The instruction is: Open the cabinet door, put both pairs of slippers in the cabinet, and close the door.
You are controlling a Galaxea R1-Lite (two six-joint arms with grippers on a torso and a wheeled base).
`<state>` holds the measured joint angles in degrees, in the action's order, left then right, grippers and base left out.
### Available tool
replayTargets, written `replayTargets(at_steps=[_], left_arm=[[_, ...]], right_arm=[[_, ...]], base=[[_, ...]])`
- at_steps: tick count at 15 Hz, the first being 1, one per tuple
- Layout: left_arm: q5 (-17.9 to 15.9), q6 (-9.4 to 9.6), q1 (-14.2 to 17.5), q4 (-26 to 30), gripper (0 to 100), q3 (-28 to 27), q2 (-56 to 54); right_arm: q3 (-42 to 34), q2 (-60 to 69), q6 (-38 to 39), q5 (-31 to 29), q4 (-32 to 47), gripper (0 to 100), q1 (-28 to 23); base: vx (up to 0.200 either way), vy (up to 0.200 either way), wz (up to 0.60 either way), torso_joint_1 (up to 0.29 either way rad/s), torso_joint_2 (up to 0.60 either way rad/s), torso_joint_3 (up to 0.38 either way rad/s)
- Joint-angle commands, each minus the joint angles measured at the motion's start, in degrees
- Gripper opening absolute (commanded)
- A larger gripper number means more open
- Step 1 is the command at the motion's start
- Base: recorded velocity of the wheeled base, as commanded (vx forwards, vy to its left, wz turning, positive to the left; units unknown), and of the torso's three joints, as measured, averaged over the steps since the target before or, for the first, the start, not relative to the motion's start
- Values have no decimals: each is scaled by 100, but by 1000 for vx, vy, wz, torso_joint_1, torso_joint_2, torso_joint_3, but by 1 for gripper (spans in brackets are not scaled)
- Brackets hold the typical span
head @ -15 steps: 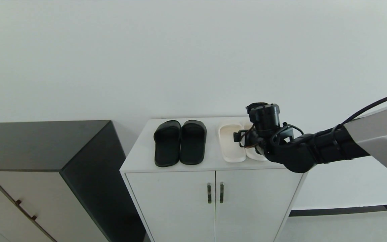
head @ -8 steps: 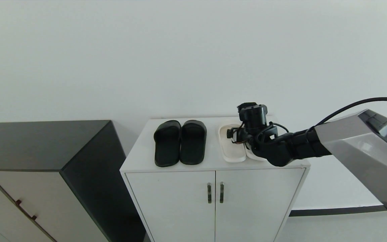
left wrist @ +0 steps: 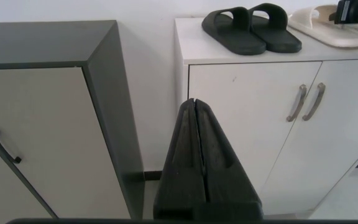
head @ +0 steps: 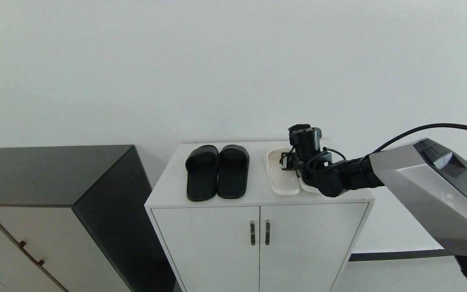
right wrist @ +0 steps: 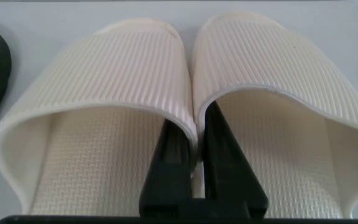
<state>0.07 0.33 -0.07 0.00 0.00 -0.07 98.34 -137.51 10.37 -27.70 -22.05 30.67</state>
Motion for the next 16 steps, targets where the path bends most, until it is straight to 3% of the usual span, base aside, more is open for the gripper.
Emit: replayTargets(at_steps=[1,5,7,9,12,16], left_arm=[[1,2,-1,0,0,0,7],[-7,-15,-1,0,0,0,7],[-16,-15,-1,0,0,0,7],[-51,-7,-1,-9,0,0,7],[-60,-15,-1,-9,0,0,7],[-51,-33,-1,-9,0,0,7]], right_arm=[[-17,84,26,-16,-36,0,71],[-957,1121,61,151,-71,0,387],[-1871,1824,52,511,-396,0,615],[-3339,2782,8,1205,-1003,0,897],[-4939,3863,8,2146,-1319,0,1187],[-5536,4373,-106,2770,-1442,0,1213]], base=[[0,0,0,0,0,0],[0,0,0,0,0,0],[0,0,0,0,0,0],[0,0,0,0,0,0],[0,0,0,0,0,0],[0,0,0,0,0,0]])
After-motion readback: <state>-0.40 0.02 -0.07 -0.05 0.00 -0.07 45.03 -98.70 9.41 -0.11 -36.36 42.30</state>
